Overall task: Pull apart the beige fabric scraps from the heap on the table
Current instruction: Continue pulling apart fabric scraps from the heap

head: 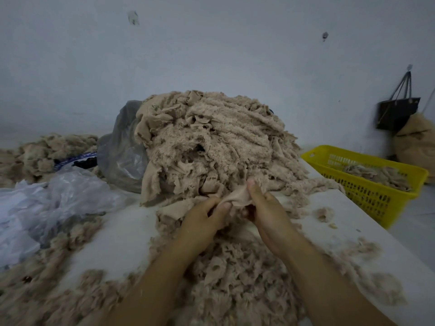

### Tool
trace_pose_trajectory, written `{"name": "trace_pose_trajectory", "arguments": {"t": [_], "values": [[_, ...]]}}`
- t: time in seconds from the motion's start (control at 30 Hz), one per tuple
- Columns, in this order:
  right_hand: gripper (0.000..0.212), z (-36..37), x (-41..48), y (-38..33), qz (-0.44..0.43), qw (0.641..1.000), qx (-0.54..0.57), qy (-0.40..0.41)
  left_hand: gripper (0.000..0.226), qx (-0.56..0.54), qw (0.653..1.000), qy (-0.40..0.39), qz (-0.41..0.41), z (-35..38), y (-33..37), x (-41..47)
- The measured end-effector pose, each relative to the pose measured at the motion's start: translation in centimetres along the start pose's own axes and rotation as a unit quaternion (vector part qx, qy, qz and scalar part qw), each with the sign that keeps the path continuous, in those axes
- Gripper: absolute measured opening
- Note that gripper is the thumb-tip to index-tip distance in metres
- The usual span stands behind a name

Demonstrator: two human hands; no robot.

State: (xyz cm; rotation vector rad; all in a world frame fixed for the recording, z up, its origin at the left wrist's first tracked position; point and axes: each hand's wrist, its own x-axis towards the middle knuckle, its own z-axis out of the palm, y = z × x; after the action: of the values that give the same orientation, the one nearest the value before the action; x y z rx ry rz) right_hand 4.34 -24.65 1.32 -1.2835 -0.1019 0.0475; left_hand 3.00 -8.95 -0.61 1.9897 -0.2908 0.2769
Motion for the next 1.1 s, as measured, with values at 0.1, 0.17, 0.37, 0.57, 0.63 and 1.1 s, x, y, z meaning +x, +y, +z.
{"name": "trace_pose_trajectory", "arguments": {"t": [0.1, 0.17, 0.37, 0.57, 0.63, 1.1], "values": [[0.055, -0.1, 0.2, 0.3, -0.003, 0.998, -0.045, 0.051, 0.027, -0.113, 0.993, 0.003, -0.027, -0.9, 0.9, -0.1], [0.046, -0.2, 0.4, 0.2, -0.007, 0.993, -0.070, 0.098, 0.025, -0.140, 0.988, -0.030, -0.060, -1.2, 1.3, -0.2], [0.036, -1.6, 1.0, -0.3, 0.007, 0.975, -0.001, 0.222, 0.019, -0.224, 0.972, -0.041, -0.066, -2.2, 1.9, -0.1], [0.040, -1.5, 0.7, -0.6, 0.009, 0.972, 0.071, 0.225, 0.020, -0.360, 0.927, 0.034, -0.095, -2.7, 1.9, 0.6], [0.045, -1.3, 0.8, -0.5, 0.008, 0.971, 0.072, 0.229, 0.021, -0.400, 0.911, 0.051, -0.089, -2.7, 1.8, 0.8], [0.036, 0.8, 0.5, 0.5, -0.042, 0.980, -0.192, -0.043, 0.042, -0.497, 0.863, 0.025, -0.091, -3.2, 0.8, 1.2]]}}
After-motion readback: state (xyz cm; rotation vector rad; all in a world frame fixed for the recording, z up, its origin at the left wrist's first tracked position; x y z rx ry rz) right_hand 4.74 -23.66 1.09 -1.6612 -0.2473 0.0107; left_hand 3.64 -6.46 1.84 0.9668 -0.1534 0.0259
